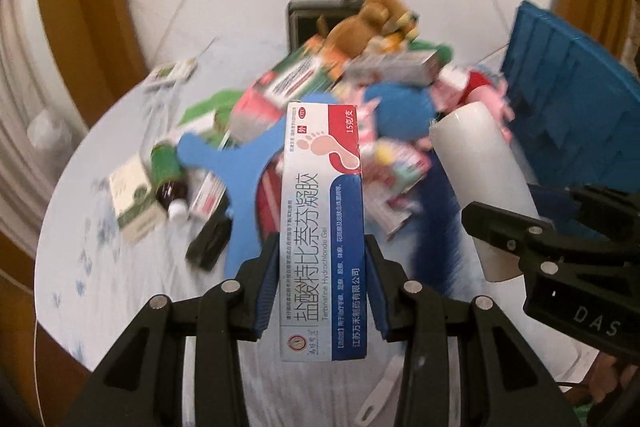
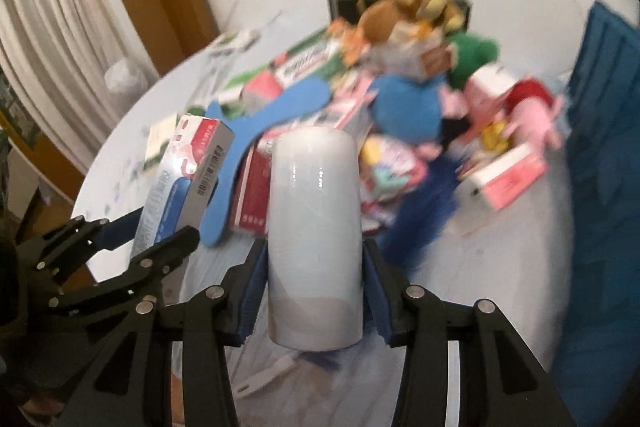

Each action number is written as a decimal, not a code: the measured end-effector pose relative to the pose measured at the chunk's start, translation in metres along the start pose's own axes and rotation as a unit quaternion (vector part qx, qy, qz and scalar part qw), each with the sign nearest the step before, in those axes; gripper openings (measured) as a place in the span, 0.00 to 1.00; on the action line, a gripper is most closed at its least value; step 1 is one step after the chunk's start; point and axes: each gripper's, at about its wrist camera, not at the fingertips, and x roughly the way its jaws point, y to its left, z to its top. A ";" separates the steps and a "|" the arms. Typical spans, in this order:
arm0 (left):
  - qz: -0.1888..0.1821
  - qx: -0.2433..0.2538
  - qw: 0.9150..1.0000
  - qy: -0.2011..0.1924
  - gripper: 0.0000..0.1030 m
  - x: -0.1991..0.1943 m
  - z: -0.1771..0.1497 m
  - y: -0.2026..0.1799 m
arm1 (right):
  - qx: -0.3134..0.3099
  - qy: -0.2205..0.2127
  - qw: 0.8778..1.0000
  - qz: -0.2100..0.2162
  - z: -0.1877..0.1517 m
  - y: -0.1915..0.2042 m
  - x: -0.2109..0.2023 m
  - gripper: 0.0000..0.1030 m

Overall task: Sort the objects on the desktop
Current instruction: 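Carry the box and white roll over the blue bin and open both tools, then move both tools back toward the pile on the table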

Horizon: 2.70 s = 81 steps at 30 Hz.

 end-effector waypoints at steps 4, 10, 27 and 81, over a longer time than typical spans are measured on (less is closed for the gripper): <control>-0.018 0.023 0.999 -0.036 0.38 -0.018 0.017 -0.021 | 0.010 -0.046 0.999 -0.027 0.006 -0.012 -0.041 0.44; -0.052 0.059 0.993 -0.091 0.38 -0.052 0.041 -0.059 | 0.032 -0.121 0.990 -0.068 0.011 -0.033 -0.110 0.44; -0.182 0.157 0.953 -0.186 0.38 -0.135 0.084 -0.226 | 0.134 -0.263 0.931 -0.213 -0.040 -0.128 -0.284 0.44; -0.188 0.217 0.950 -0.124 0.74 -0.153 0.057 -0.412 | 0.191 -0.160 0.902 -0.353 -0.135 -0.322 -0.326 1.00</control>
